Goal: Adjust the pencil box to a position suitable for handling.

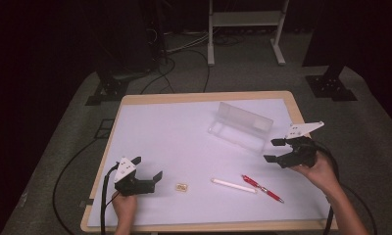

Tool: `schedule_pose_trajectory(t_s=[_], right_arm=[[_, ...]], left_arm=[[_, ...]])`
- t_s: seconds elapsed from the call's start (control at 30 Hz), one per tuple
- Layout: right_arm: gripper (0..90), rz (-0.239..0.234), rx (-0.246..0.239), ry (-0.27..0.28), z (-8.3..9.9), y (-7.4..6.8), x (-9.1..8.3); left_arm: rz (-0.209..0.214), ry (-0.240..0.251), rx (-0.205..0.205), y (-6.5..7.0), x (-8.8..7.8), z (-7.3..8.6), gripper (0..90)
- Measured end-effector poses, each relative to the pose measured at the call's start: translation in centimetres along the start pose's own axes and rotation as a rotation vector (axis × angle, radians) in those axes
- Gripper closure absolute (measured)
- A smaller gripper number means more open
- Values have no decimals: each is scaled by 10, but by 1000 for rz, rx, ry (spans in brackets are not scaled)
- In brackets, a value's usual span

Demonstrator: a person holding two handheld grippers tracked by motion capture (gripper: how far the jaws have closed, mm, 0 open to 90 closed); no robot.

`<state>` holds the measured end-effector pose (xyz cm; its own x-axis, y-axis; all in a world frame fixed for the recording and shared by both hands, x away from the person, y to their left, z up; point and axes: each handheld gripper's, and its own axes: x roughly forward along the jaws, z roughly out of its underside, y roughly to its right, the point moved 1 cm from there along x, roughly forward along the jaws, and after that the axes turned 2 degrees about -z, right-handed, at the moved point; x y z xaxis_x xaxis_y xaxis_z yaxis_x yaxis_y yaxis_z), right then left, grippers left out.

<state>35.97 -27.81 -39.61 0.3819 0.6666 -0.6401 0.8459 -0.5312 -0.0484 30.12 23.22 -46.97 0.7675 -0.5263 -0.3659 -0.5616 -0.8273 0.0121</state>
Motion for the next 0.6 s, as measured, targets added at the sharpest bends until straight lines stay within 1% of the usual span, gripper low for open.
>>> schedule_pose_trajectory(t_s=[0.3, 0.53, 0.6], right_arm=[[278, -7, -27, -38, -20, 2, 13], [276, -16, -47, -59, -37, 5, 26], [277, -19, -45, -57, -38, 5, 27]], left_arm=[[-1, -5, 2, 0, 0, 0, 0], [2, -1, 1, 0, 0, 0, 0], [2, 1, 1, 0, 0, 0, 0]])
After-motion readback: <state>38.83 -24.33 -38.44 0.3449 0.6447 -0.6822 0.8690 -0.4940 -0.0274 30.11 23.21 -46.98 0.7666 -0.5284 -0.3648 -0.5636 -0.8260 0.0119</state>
